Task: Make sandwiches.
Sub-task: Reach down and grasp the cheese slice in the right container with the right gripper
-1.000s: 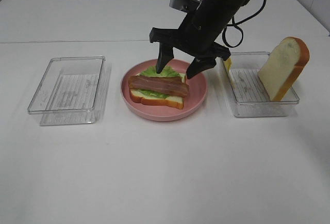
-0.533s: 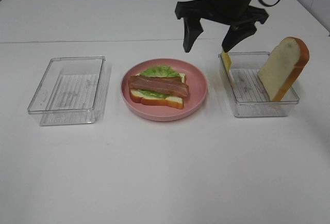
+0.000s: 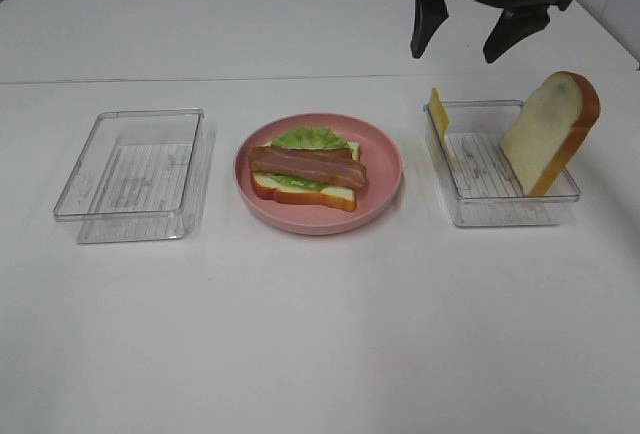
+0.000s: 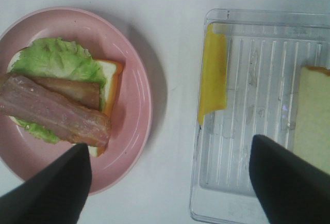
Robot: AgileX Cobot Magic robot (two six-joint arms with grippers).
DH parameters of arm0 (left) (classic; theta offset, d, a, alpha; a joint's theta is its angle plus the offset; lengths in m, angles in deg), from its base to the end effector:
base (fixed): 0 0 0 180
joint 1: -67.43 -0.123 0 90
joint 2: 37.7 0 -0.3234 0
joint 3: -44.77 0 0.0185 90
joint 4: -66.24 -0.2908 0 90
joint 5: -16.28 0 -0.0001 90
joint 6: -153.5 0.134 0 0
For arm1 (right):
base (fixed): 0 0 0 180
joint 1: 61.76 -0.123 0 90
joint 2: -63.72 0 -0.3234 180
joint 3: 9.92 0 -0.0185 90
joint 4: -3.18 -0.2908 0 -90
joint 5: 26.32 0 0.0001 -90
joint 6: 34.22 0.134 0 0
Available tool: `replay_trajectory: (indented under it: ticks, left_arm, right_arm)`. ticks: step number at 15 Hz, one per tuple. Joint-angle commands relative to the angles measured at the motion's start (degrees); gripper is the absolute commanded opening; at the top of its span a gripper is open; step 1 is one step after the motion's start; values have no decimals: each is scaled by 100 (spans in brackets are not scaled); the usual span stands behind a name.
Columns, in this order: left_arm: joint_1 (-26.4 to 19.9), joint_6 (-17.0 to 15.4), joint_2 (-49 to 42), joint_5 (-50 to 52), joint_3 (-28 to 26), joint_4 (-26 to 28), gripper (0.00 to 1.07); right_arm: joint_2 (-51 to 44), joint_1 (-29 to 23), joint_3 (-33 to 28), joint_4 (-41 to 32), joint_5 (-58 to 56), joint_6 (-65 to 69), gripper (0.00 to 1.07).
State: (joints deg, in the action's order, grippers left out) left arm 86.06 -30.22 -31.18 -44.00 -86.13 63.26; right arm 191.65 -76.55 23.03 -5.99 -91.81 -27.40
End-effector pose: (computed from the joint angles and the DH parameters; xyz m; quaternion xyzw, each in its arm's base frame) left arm 0.0291 -0.0034 0.2807 0.1089 0.8403 -0.0773 0.5255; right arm 0.5123 0.1554 0.2465 -0.0480 0.9814 0.1076 0.1516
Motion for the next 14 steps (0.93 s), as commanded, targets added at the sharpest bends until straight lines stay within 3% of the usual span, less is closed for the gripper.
replay_trajectory:
  ticks: [1,9,14]
  left_arm:
    - [0,11,-115,57,29,-6,77]
    - [0,11,-115,57,29,-6,77]
    - [0,11,-115,57,29,-6,77]
  right_arm:
    - [384,23,212,-29,115,-229,77]
    - [1232,23,556,498,338,-183,64]
    - [1289,23,556,516,361,-183,35]
